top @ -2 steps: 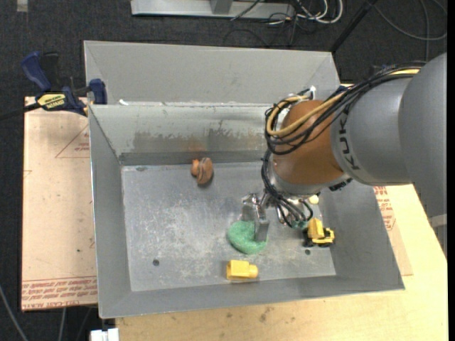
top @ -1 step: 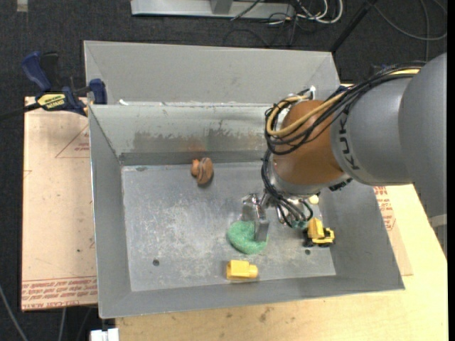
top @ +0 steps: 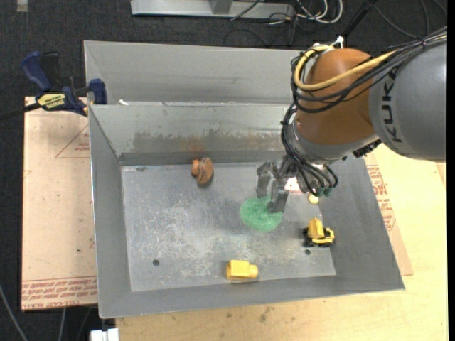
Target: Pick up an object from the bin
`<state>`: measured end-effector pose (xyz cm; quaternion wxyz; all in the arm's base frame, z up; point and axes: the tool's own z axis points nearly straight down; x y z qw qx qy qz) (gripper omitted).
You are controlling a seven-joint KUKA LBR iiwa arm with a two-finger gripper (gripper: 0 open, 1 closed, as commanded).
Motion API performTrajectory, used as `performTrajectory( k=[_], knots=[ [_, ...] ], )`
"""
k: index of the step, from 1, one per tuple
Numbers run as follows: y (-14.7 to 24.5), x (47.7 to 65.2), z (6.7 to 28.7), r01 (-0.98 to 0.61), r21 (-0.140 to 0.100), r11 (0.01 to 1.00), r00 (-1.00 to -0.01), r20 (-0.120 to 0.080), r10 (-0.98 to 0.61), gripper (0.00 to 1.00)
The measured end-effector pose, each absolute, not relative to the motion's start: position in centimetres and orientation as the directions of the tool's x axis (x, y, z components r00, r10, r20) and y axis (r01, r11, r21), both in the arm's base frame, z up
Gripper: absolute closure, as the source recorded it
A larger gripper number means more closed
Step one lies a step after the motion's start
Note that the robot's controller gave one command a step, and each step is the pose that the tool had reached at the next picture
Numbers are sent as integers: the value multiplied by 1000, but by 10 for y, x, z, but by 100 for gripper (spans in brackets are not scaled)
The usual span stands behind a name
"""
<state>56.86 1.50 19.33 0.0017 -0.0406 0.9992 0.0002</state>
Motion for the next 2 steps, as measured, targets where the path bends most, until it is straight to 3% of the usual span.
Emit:
performTrajectory(
  k=[1,2],
  knots=[
    [15,569,193,-82,0,997,-997,-3,-82,100],
    [18,582,232,-87,1,996,-996,4,-87,100]
  ],
)
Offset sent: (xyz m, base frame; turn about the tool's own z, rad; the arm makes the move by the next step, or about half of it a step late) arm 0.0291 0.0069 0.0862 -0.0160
